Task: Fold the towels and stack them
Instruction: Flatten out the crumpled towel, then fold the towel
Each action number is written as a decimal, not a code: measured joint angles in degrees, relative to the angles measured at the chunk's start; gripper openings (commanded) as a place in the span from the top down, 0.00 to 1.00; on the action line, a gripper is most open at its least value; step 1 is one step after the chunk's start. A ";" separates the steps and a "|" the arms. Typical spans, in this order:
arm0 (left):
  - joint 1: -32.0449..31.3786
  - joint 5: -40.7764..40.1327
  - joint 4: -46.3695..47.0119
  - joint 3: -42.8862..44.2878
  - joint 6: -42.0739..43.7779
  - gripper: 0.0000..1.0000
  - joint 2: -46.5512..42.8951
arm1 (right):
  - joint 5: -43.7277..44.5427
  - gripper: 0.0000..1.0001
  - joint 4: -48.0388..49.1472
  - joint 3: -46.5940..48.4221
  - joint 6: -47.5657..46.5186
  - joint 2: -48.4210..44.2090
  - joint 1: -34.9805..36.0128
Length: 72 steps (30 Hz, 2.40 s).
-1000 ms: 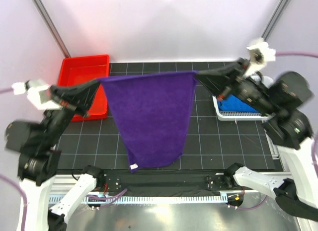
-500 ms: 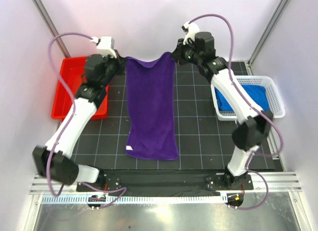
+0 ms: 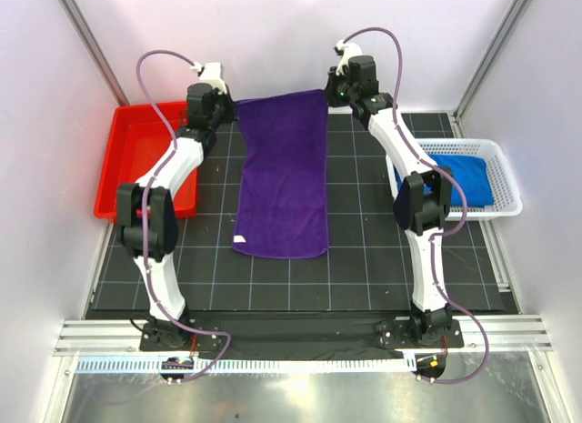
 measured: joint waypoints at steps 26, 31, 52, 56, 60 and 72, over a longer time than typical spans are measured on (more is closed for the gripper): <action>1.60 4.66 0.09 19.04 -1.55 0.92 18.84 | 5.70 0.99 6.19 4.70 1.29 9.81 -2.29; 1.57 5.16 0.22 19.69 -1.92 1.00 21.38 | 6.36 0.99 6.21 6.97 1.29 11.76 -2.43; 1.95 2.38 0.68 22.49 -3.43 1.00 22.43 | 4.81 0.99 6.34 7.74 2.38 12.48 -2.45; 1.99 2.08 1.49 22.82 -3.45 1.00 22.43 | 4.81 0.99 7.85 9.03 2.36 14.19 -2.45; 1.99 1.75 3.17 22.82 -3.43 1.00 22.71 | 5.27 0.99 8.92 10.25 2.29 16.04 -2.45; 2.08 1.62 7.50 25.94 -3.43 1.00 27.67 | 7.34 0.99 12.79 13.86 0.44 17.88 -2.45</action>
